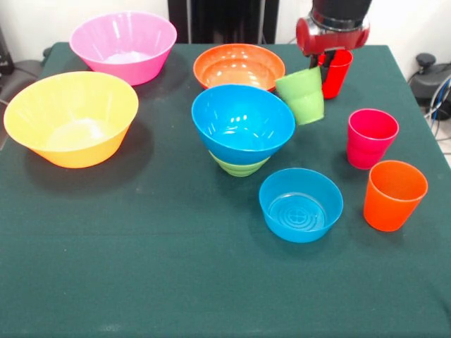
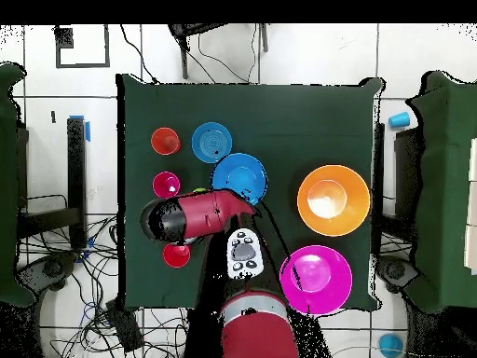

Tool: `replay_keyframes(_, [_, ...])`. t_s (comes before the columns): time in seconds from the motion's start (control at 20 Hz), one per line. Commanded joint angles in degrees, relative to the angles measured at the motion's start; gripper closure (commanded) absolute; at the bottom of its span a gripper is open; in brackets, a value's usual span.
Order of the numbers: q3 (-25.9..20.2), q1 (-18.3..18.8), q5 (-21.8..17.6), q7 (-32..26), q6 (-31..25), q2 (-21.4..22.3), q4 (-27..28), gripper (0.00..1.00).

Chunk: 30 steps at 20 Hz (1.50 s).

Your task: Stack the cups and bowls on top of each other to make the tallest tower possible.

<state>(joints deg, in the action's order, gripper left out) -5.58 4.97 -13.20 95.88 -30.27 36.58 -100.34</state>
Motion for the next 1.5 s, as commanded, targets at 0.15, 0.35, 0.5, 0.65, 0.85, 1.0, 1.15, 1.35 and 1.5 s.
replay_keyframes(0.15, [-5.39, 1.67, -0.74, -1.18, -4.92, 5.18, -2.81, 1.0])
replay_keyframes(0.35, [-2.36, 0.0, -4.31, -1.58, -4.76, 5.73, -0.92, 1.0])
replay_keyframes(0.5, [-1.61, -0.07, -5.71, -2.86, -5.35, 7.11, -1.01, 1.0])
replay_keyframes(0.65, [-0.71, -0.53, -7.18, -3.42, -6.75, 8.04, -0.01, 1.0])
replay_keyframes(0.85, [-1.41, 0.5, -7.06, -4.14, -8.23, 10.02, -1.02, 1.0])
replay_keyframes(1.0, [-1.47, 0.64, -7.6, -3.79, -8.6, 9.68, -0.4, 1.0])
replay_keyframes(1.15, [-0.9, 0.7, -8.69, -4.13, -10.02, 9.79, 0.61, 1.0])
replay_keyframes(1.35, [-0.48, 0.85, -10.02, -4.87, -11.77, 9.86, 2.1, 1.0])
replay_keyframes(1.5, [0.21, 0.38, -11.58, -4.18, -11.78, 8.32, 3.7, 1.0])
